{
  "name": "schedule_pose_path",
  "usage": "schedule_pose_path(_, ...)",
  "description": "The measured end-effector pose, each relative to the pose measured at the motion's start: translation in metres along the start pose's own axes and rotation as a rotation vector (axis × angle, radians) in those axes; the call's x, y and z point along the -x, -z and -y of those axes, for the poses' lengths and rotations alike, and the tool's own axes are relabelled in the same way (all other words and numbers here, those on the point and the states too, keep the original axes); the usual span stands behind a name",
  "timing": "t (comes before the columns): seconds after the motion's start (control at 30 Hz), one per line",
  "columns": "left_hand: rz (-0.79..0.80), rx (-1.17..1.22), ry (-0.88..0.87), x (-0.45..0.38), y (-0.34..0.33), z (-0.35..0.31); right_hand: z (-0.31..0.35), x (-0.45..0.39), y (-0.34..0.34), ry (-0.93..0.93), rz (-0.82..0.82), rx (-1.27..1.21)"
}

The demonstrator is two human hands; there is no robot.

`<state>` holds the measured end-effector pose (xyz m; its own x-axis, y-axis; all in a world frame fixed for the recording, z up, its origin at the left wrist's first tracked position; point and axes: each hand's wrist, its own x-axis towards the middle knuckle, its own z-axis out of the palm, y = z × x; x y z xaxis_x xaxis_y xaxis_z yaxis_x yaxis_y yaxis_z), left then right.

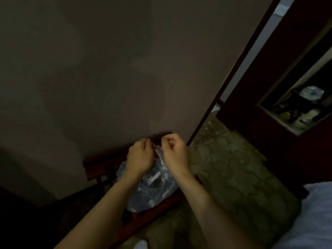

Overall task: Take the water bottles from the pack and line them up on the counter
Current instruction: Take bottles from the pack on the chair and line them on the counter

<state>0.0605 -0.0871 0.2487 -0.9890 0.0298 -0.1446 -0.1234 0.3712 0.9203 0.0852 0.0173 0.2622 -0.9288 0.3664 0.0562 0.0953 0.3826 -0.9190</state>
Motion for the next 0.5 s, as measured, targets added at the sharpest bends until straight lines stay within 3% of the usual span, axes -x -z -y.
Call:
schedule_pose_path(0.17,0.018,-0.033,0.125,-0.040,-0.047,0.020,-0.041,-0.043,-0.001,-0.086,0.111,0.070)
schedule_pose_path(0.5,-0.029,-0.036,0.278,-0.087,-0.075,0.073,-0.097,-0.095,-0.023,-0.192,0.345,0.160)
